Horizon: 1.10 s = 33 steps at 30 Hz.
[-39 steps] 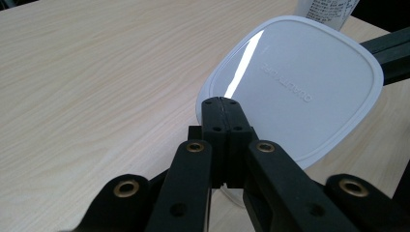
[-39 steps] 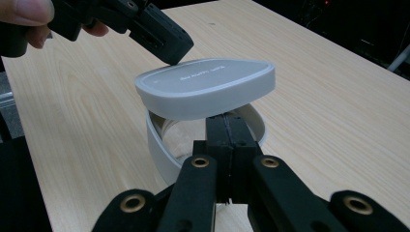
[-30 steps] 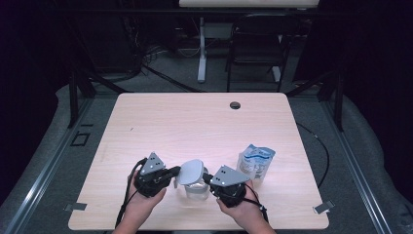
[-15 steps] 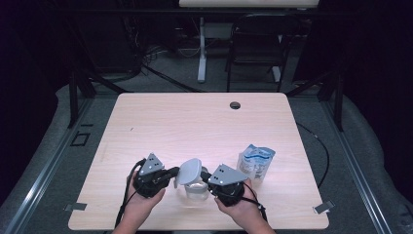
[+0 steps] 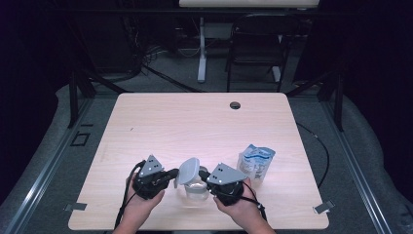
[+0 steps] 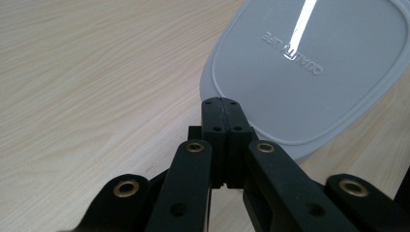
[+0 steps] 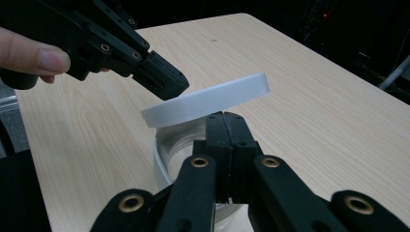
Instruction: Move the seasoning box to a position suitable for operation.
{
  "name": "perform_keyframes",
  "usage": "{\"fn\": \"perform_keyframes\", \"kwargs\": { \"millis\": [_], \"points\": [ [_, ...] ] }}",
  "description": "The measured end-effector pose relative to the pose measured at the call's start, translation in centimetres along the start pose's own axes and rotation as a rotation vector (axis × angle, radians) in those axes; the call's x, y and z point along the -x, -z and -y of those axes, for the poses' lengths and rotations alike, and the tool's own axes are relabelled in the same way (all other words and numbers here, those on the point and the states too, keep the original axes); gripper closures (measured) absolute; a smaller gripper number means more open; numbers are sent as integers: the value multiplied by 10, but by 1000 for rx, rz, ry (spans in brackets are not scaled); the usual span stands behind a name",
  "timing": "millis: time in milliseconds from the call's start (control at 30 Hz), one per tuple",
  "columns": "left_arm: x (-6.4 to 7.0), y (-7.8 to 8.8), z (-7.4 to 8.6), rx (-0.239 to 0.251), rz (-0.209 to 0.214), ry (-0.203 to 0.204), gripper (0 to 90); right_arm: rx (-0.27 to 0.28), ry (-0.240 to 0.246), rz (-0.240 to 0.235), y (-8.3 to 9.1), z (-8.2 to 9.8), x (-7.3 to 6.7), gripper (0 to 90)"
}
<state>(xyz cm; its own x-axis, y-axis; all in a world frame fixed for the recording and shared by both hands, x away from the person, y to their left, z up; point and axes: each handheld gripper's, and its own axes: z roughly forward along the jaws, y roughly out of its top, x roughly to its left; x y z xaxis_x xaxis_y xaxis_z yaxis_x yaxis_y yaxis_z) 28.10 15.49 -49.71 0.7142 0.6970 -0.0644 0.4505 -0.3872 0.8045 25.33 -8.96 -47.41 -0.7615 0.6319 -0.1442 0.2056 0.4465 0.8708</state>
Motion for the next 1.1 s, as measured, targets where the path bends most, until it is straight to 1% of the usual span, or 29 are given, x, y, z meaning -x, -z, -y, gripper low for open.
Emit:
{"fn": "perform_keyframes", "kwargs": {
  "millis": [167,367,600,633,700,767,1100],
  "points": [
    [1,0,1,0,-2,2,900,0,10,-1,1,-3,-1,900],
    [1,0,2,-6,-5,-10,900,6,13,-1,1,-5,-3,898],
    [0,-1,2,-11,-4,-8,900,8,19,-3,1,-8,-4,894],
    [1,-1,2,-11,-10,-10,900,12,19,-1,2,-10,-4,895],
    [1,-1,2,-9,-6,-8,900,19,23,0,2,-12,-5,895],
    [1,-1,2,-9,-6,-13,900,20,24,2,2,-13,-5,894],
    [0,-2,5,-25,-4,-17,900,31,34,-5,0,-18,-8,893]
  ]
}}
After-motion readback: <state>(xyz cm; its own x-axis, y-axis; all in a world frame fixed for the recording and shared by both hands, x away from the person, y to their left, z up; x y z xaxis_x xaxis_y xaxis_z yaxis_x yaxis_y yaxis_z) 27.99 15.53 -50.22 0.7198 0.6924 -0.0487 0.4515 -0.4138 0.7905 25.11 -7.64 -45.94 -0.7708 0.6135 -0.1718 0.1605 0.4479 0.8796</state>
